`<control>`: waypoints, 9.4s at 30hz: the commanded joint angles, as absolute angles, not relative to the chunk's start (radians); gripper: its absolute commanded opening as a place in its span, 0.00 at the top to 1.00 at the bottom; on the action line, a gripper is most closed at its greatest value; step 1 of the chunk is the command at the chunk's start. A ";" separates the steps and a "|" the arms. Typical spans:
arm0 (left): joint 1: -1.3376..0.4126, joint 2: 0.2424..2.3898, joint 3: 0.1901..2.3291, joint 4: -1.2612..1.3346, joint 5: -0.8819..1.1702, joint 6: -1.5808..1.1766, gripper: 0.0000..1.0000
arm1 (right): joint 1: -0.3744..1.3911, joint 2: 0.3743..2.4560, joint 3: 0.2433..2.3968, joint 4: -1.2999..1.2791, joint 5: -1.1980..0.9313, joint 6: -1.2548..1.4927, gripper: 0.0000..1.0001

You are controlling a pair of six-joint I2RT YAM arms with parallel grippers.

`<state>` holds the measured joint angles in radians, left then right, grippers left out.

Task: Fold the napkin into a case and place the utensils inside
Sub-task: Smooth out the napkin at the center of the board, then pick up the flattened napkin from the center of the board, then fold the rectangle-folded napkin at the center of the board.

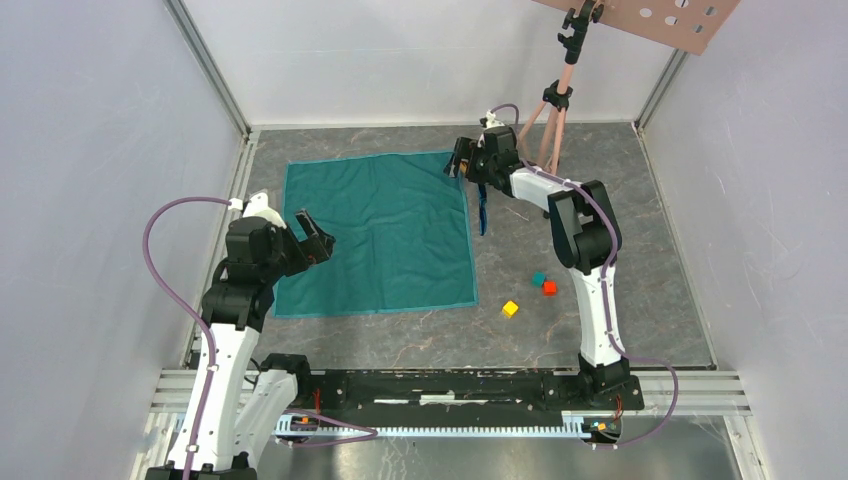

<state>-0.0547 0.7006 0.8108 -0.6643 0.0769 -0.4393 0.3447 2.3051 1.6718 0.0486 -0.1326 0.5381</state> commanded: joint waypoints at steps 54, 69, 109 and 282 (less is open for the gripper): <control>-0.002 1.135 0.536 -0.492 -0.088 -0.866 0.00 | 0.414 2.468 1.962 -0.085 -0.170 0.121 0.07; -0.002 0.956 0.867 -0.689 0.202 -0.453 0.00 | 0.627 1.908 1.666 -0.467 0.187 0.210 0.02; -0.002 0.779 0.810 -0.612 0.227 -0.340 0.00 | 0.782 1.728 1.134 -0.799 0.155 1.160 0.45; 0.203 1.736 1.465 -0.138 0.114 -0.577 0.98 | 0.472 1.783 1.175 0.624 0.083 0.426 1.00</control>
